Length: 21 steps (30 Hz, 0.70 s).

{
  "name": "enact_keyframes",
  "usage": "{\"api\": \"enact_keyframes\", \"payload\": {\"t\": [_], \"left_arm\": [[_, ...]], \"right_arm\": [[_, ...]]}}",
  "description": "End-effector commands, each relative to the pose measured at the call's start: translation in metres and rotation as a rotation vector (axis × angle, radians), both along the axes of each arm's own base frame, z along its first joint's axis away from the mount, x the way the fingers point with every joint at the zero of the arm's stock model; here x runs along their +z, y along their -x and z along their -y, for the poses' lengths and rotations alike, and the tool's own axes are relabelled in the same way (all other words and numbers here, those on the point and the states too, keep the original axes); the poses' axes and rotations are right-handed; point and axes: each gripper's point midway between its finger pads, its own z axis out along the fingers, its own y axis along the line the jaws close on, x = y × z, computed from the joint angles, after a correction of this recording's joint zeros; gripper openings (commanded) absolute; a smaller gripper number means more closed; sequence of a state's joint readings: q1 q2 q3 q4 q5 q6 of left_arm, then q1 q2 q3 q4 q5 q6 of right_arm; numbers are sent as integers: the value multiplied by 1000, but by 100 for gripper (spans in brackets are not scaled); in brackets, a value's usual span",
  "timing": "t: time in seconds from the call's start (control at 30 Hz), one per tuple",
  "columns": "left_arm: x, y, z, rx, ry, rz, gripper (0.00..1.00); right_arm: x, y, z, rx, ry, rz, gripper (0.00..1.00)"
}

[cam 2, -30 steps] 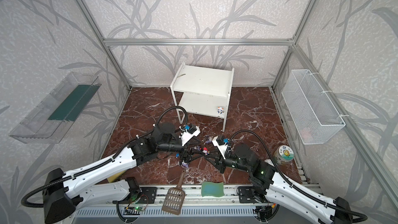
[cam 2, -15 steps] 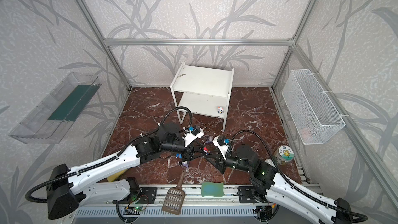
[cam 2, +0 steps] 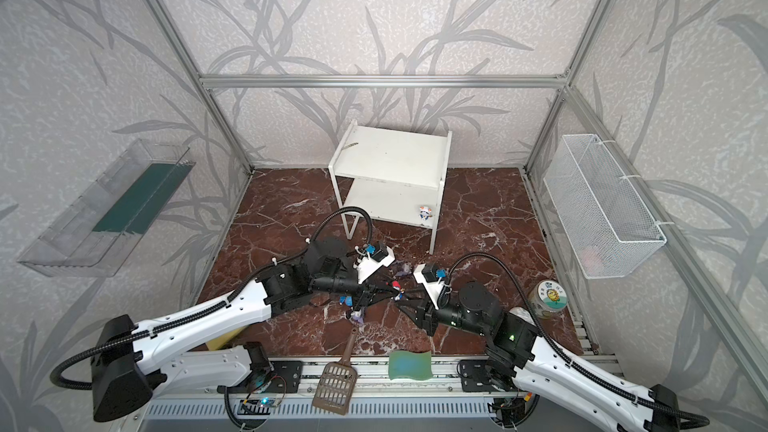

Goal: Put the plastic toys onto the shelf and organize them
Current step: 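Close the left gripper on the red-hat figure while the right gripper releases, then carry the red-hat figure into the lower shelf while the right gripper withdraws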

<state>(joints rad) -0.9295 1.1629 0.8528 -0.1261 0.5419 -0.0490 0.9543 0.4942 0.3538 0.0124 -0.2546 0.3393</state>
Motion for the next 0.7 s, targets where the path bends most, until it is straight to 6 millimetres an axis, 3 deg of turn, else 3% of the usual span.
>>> {"api": "enact_keyframes", "payload": {"t": [0.0, 0.1, 0.27, 0.37, 0.67], "left_arm": [[23, -16, -1, 41, 12, 137, 28], [23, -33, -4, 84, -29, 235, 28], [28, -77, -3, 131, -119, 404, 28], [33, -103, 2, 124, -135, 459, 28], [29, -179, 11, 155, -200, 572, 29]], "right_arm": [[-9, 1, 10, -33, 27, -7, 54], [-20, 1, 24, -79, 75, -21, 68], [-35, -1, 54, -181, 157, -40, 81], [-40, 0, 66, -222, 184, -50, 87], [-46, -7, 72, -274, 218, -63, 90]]}}
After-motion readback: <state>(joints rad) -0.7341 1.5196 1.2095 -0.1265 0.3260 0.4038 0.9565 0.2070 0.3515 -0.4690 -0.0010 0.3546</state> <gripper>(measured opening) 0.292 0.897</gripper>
